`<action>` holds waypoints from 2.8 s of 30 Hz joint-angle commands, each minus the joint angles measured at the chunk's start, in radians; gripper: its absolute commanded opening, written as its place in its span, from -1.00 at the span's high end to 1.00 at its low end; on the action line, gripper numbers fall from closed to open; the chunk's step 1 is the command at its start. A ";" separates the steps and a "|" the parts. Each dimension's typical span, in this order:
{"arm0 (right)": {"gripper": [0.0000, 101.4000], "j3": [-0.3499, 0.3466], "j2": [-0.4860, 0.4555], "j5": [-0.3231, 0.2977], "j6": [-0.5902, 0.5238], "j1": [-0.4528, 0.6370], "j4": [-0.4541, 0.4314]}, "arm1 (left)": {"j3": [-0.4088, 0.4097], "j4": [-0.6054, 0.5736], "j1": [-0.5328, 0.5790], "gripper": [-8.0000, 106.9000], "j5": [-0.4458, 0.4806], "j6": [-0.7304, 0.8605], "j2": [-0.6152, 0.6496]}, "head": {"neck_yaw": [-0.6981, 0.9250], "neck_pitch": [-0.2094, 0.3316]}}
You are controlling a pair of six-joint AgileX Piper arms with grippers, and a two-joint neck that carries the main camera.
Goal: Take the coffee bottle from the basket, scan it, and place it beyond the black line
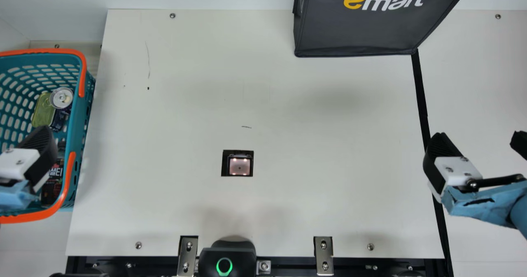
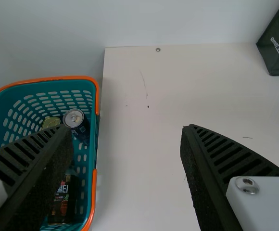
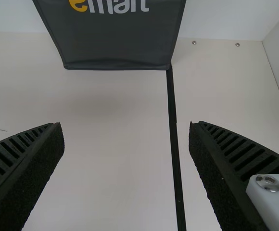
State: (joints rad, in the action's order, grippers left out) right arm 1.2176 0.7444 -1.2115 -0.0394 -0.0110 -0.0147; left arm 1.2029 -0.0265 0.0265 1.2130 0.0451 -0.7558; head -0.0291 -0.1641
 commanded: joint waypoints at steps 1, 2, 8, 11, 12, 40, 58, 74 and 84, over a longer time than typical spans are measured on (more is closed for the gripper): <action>-0.79 0.000 0.000 0.000 0.000 0.000 0.000 | 0.000 0.000 0.000 -0.71 0.000 0.000 0.000 | 0.025 0.026; -0.79 0.000 0.000 0.000 0.000 0.000 0.000 | 0.000 0.000 0.000 -0.71 0.000 0.000 0.000 | 0.048 0.026; -0.79 0.000 0.000 0.000 0.000 0.000 0.000 | 0.000 0.000 0.000 -0.71 0.000 0.000 0.000 | 0.188 0.026; -0.79 0.000 0.000 0.000 0.000 0.000 0.000 | 0.000 0.000 0.000 -0.71 0.000 0.000 0.000 | 0.258 0.026; -0.79 0.000 0.000 0.000 0.000 0.000 0.000 | 0.000 0.000 0.000 -0.71 0.000 0.000 0.000 | 0.281 0.026; -0.79 0.000 0.000 -0.001 0.000 0.000 0.000 | -0.001 0.000 0.005 -0.71 0.003 -0.004 -0.012 | 0.351 0.026; -0.79 0.000 0.000 -0.001 0.000 0.000 0.000 | -0.015 -0.056 -0.160 -0.71 -0.020 0.055 -0.070 | 0.351 0.026; -0.79 0.000 0.000 0.000 0.000 0.000 0.000 | -0.059 -0.200 -0.489 -0.71 -0.103 0.279 -0.146 | 0.351 0.026; -0.79 0.000 0.000 0.000 0.000 0.000 0.000 | -0.105 -0.294 -0.658 -0.71 -0.165 0.435 -0.219 | 0.351 0.026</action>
State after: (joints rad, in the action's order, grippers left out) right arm 1.2176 0.7444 -1.2113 -0.0394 -0.0110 -0.0147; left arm 1.1020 -0.3118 -0.6085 1.0528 0.4594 -0.9675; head 0.3191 -0.1657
